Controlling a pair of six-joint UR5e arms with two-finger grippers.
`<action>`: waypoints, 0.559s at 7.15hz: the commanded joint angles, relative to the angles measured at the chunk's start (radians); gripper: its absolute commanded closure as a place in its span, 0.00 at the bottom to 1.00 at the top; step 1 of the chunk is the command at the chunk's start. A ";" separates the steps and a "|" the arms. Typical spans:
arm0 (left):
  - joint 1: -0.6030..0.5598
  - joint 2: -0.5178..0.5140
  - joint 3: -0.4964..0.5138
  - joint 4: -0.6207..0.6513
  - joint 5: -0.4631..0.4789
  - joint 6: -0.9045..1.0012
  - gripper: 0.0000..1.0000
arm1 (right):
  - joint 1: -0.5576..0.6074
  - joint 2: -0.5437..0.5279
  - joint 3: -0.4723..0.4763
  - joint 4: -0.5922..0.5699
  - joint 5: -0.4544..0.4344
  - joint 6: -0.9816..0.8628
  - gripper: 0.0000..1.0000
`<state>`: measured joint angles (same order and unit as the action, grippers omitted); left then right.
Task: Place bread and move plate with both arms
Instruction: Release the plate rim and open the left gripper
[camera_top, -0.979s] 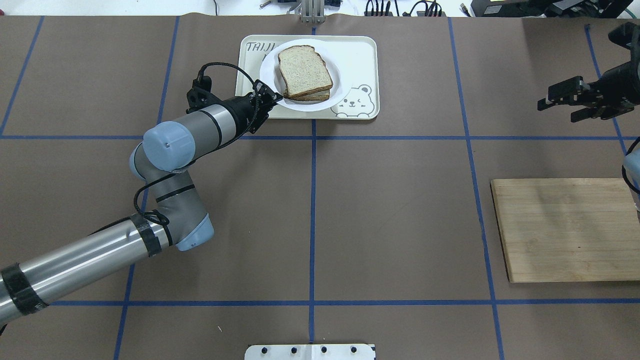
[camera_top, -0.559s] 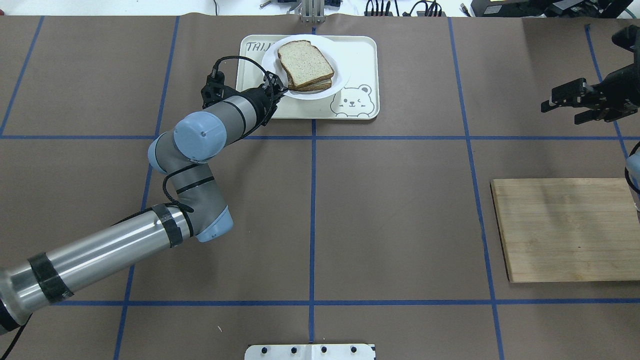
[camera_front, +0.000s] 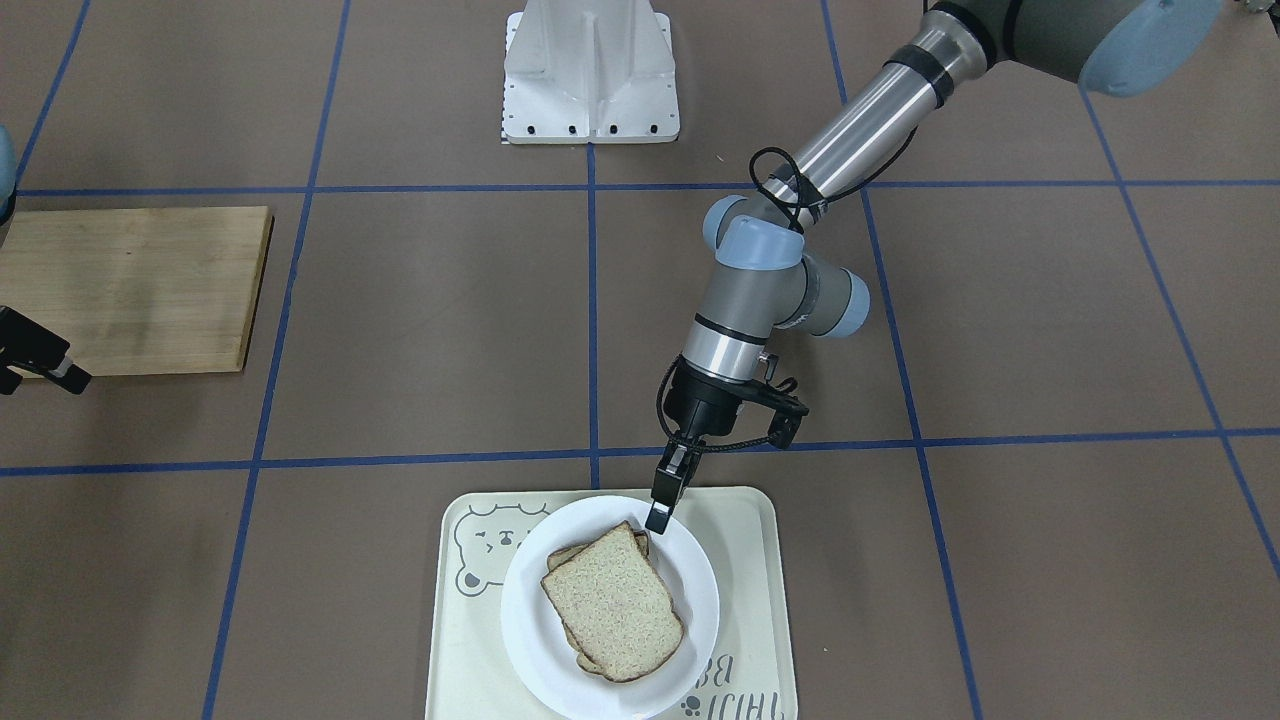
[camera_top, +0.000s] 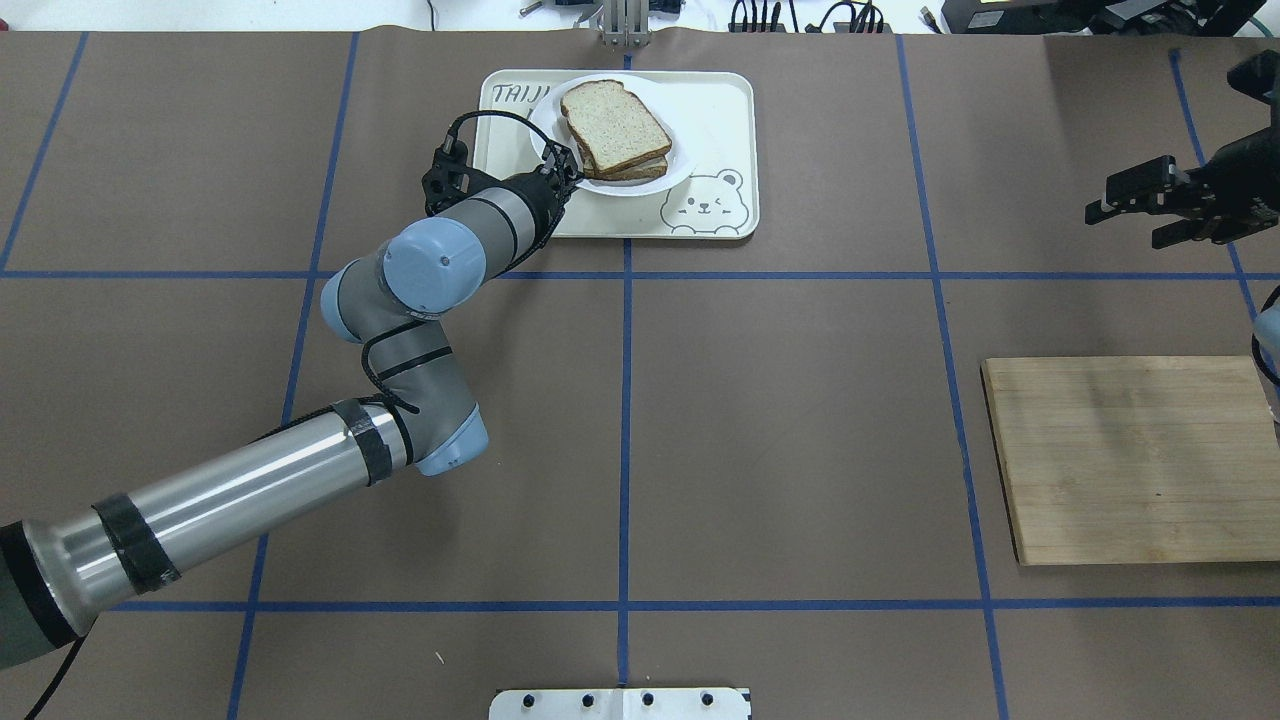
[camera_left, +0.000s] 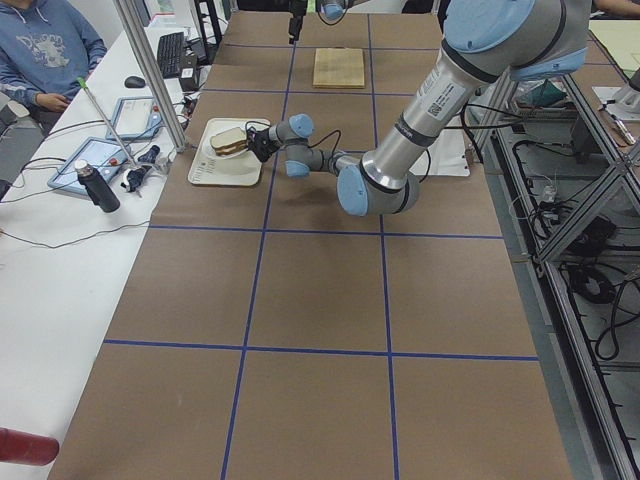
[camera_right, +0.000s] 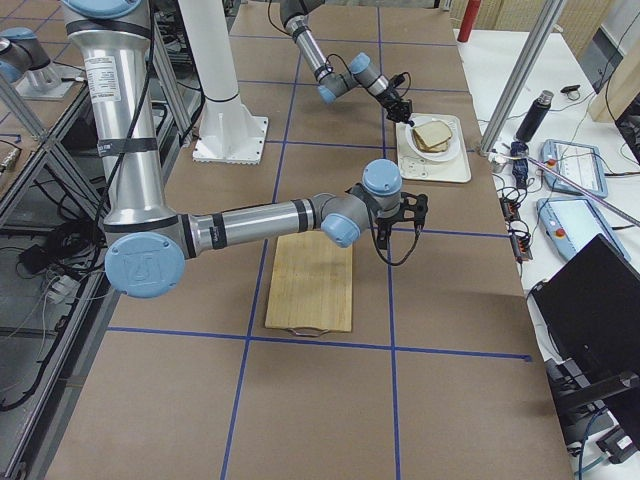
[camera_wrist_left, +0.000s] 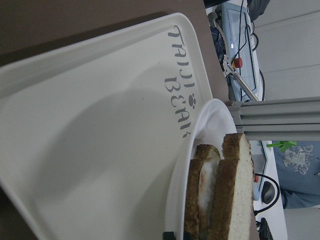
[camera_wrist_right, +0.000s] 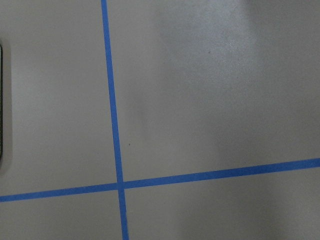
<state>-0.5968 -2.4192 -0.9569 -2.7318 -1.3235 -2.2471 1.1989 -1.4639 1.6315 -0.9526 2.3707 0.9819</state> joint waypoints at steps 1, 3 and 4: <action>0.002 0.029 -0.081 0.001 -0.006 0.014 0.12 | 0.002 0.002 -0.002 0.000 0.001 0.000 0.00; 0.003 0.118 -0.218 0.009 -0.051 0.044 0.07 | 0.004 0.005 -0.004 -0.002 0.001 0.000 0.00; 0.005 0.170 -0.286 0.018 -0.066 0.044 0.07 | 0.004 0.005 -0.004 -0.002 0.001 0.000 0.00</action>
<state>-0.5934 -2.3036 -1.1644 -2.7229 -1.3667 -2.2107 1.2023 -1.4596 1.6279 -0.9539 2.3715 0.9818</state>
